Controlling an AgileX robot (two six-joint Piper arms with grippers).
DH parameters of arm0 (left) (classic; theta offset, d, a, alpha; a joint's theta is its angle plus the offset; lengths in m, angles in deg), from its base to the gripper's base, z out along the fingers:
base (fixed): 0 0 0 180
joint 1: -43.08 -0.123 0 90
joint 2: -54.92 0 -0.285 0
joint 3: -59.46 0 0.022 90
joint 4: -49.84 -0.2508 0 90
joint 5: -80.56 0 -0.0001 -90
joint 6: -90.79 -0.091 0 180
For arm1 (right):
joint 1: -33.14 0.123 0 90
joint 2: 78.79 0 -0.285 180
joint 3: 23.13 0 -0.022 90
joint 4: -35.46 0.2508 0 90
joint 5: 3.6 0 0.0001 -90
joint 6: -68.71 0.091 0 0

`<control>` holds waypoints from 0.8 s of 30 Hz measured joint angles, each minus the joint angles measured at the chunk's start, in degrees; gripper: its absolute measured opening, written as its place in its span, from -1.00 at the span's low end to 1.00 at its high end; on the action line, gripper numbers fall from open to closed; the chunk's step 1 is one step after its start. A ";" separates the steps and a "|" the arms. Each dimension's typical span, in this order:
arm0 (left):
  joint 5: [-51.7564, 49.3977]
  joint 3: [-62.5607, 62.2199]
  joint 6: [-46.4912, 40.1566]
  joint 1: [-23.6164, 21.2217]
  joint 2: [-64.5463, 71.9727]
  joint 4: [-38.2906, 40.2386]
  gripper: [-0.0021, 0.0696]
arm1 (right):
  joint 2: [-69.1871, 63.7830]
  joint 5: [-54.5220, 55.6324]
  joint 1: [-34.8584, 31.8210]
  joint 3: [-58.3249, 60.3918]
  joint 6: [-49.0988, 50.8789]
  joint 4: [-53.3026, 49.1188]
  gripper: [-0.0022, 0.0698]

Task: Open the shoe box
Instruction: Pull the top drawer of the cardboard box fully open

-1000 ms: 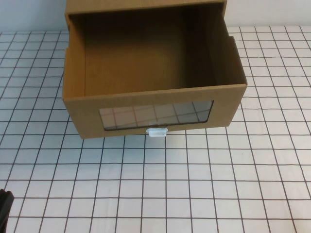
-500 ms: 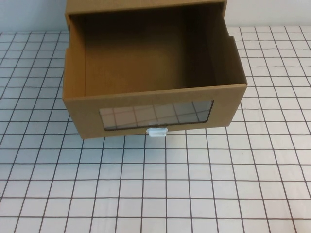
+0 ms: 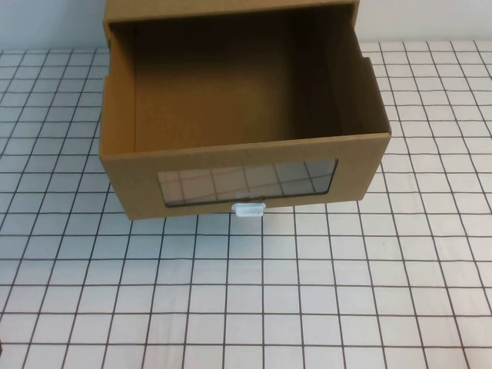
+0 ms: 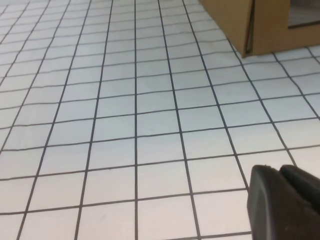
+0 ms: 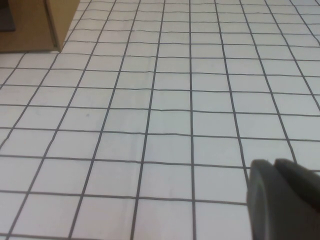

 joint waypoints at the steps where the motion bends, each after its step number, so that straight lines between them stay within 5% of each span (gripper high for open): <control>1: -0.15 0.00 0.10 0.00 0.00 -0.06 -0.95 | 0.00 0.00 0.00 0.00 0.00 0.00 -0.98; 24: -0.67 0.00 0.11 0.00 -0.05 -0.24 -0.95 | 0.00 0.00 0.00 0.00 0.00 0.00 -0.98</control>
